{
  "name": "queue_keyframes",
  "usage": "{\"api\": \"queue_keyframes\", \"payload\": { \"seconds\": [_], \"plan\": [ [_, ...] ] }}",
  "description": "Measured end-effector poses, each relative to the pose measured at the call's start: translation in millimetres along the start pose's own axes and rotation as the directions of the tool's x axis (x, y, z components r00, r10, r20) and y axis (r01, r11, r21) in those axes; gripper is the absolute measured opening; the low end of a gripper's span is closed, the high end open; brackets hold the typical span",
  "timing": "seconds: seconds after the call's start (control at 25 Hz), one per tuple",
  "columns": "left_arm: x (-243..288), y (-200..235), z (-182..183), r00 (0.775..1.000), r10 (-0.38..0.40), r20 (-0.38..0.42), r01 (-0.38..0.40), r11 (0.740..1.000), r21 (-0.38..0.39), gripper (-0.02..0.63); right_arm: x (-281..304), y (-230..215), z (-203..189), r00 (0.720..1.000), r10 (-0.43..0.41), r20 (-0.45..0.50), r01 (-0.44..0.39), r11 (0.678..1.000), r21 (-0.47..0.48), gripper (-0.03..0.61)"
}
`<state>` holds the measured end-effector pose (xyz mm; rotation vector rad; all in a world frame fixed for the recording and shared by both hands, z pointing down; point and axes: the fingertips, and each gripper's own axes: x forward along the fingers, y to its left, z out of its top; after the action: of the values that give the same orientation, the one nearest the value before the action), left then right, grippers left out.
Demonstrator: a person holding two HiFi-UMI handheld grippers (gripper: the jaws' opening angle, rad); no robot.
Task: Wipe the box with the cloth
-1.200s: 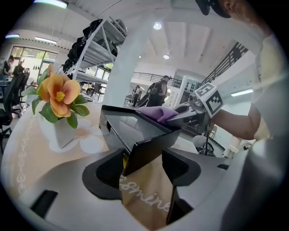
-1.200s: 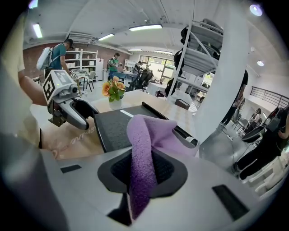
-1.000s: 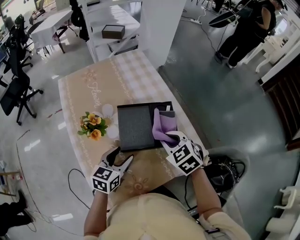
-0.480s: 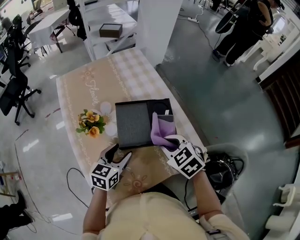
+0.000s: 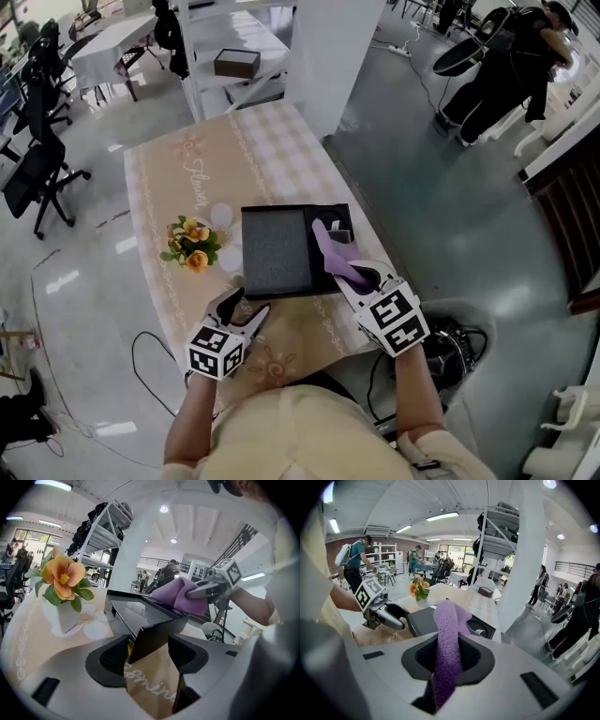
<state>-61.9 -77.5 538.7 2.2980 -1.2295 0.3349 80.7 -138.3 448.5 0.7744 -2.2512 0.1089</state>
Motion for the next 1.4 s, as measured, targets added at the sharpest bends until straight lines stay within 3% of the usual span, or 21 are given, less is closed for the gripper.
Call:
{"api": "queue_keyframes", "payload": {
  "seconds": [0.16,0.28,0.52,0.72,1.08,1.4],
  "plan": [
    [2,-1,-1,1.0,0.004,0.004,-0.004,1.0,-0.001,0.284,-2,-24,25,0.99,-0.105,0.098,0.106,0.994,0.001,0.075],
    [2,0,-1,1.0,0.007,0.01,-0.007,1.0,-0.004,0.284,4,-26,51,0.977,-0.135,0.167,0.142,0.989,-0.029,0.075],
    [2,-2,-1,1.0,0.015,0.014,-0.015,1.0,-0.012,0.264,46,-16,72,0.975,-0.149,0.163,0.183,0.958,-0.22,0.075],
    [1,-2,2,0.999,0.033,0.026,-0.032,0.999,-0.035,0.258,94,6,66,0.996,-0.069,0.061,0.086,0.939,-0.333,0.075],
    [3,-1,0,0.999,0.045,0.03,-0.043,0.998,-0.043,0.258,144,31,49,0.995,0.054,-0.08,-0.077,0.945,-0.317,0.075],
    [4,1,-1,0.998,0.051,0.03,-0.049,0.998,-0.042,0.258,152,47,54,0.984,0.144,-0.109,-0.171,0.936,-0.307,0.075]
  ]
}}
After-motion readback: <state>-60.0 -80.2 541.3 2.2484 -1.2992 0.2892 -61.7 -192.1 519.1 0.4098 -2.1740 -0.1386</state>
